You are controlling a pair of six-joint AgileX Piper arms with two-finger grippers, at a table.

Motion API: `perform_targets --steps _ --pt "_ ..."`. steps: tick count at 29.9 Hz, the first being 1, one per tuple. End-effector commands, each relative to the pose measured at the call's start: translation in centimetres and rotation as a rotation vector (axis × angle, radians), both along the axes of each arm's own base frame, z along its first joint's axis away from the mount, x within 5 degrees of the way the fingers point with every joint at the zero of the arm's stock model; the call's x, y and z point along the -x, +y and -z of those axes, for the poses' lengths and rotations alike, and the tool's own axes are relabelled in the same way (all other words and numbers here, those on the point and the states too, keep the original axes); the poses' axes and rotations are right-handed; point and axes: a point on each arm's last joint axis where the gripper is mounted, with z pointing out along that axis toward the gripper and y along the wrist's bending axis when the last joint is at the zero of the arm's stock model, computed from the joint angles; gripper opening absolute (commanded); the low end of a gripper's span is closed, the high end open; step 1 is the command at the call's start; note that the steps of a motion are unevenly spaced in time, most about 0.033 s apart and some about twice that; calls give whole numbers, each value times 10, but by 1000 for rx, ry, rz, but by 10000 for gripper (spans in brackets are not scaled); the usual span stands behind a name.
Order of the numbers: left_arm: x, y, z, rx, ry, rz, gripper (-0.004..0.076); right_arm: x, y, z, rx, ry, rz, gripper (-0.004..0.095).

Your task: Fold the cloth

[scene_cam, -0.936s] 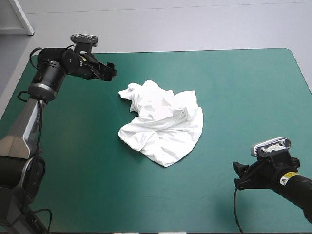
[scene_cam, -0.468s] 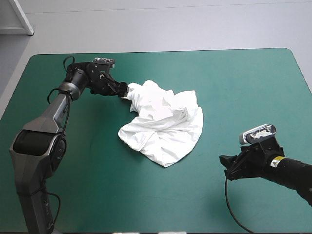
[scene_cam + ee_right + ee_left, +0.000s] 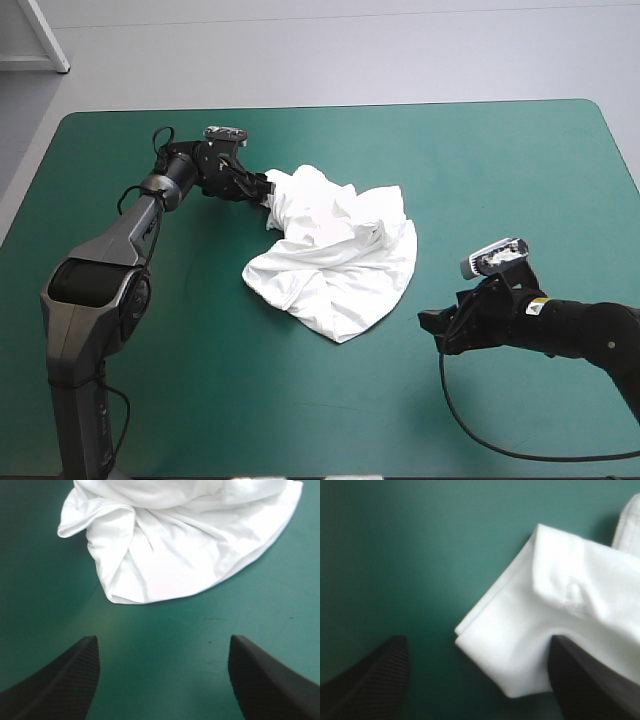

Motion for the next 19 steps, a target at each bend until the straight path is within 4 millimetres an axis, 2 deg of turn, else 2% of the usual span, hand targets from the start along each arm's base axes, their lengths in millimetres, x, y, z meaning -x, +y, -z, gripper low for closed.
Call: perform_targets --steps 1,5,11,19 --pt "3 -14 -38 45 -128 12 401 -10 20 -18 -56 -78 -36 649" --pt "3 -24 -32 24 -132 58 228 -14 57 -15 -17 -54 -150 615" --pt "3 -22 -29 6 -129 70 29 -21 94 -2 160 -55 -212 615" --pt "0 -19 -47 -78 -176 115 19 -38 129 14 222 -25 -263 614"
